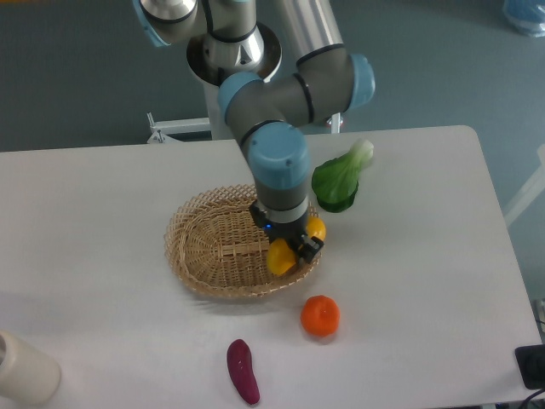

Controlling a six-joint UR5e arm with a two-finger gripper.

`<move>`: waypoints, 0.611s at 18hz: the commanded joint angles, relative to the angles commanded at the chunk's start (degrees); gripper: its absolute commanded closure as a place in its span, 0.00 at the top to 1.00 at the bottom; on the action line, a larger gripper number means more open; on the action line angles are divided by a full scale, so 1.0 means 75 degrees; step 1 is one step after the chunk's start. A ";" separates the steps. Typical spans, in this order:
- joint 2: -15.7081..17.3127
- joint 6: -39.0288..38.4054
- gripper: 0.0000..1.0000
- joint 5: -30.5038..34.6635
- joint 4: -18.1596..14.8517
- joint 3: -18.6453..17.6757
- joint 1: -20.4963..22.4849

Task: Pick up the mango from the basket
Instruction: 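Lift the held mango up and carry it out past the basket rim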

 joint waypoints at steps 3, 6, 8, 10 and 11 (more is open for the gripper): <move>-0.0012 0.0012 0.40 -0.0270 -0.0035 0.0188 0.0258; -0.0082 0.0012 0.42 -0.0294 -0.0036 0.0340 0.0317; -0.0129 0.0128 0.42 -0.0247 -0.0036 0.0411 0.0306; -0.0164 0.0456 0.42 -0.0223 -0.0024 0.0458 0.0306; -0.0164 0.0620 0.42 -0.0223 -0.0024 0.0493 0.0329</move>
